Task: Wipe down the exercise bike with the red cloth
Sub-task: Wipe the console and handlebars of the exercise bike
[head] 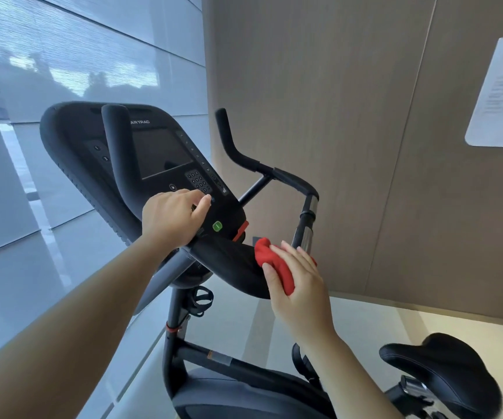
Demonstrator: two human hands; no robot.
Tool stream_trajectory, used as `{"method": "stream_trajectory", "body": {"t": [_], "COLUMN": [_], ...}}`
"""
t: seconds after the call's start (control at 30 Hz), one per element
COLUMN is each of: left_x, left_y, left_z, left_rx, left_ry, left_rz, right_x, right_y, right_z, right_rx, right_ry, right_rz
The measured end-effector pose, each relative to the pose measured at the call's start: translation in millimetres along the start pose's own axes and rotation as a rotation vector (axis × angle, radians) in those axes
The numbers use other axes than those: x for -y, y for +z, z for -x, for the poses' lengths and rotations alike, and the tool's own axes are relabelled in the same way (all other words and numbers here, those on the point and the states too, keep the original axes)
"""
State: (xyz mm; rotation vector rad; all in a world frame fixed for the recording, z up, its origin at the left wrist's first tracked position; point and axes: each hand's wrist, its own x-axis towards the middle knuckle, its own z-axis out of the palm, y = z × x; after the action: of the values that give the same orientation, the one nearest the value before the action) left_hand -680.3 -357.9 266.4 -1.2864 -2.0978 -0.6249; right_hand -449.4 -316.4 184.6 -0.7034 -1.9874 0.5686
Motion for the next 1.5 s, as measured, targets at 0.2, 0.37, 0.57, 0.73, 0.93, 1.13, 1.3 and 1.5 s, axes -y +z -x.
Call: {"method": "stream_trajectory", "body": {"t": [0.2,0.37,0.57,0.73,0.93,1.13,1.3,1.5], "left_x": [-1,2,3,4,4,4,1,11], "left_y": [-1,-3,-3,0,1,2,-6,-23], "left_z": [0,-1,-2,-3,-3,-1,2,51], "left_rx": [-0.003,0.034,0.048,0.052,0.047,0.004,0.015,-0.047], "left_ry": [0.04,0.094,0.138,0.149,0.151,0.119,0.064,0.009], "left_rz": [0.012,0.012,0.039,0.07,0.07,0.046,0.074,0.12], "right_x": [20,39,46,49,37,19,8,6], "right_y": [25,46,60,59,36,19,-4,-18], "right_z": [24,21,22,26,13,18,-6,-30], "right_rx": [-0.311,-0.503,-0.592,-0.514,-0.435,-0.261,-0.032,0.125], "right_ry": [0.178,0.308,0.315,0.151,0.199,-0.057,-0.054,-0.115], "right_rz": [-0.094,-0.132,-0.061,0.063,-0.002,0.014,-0.076,-0.268]}}
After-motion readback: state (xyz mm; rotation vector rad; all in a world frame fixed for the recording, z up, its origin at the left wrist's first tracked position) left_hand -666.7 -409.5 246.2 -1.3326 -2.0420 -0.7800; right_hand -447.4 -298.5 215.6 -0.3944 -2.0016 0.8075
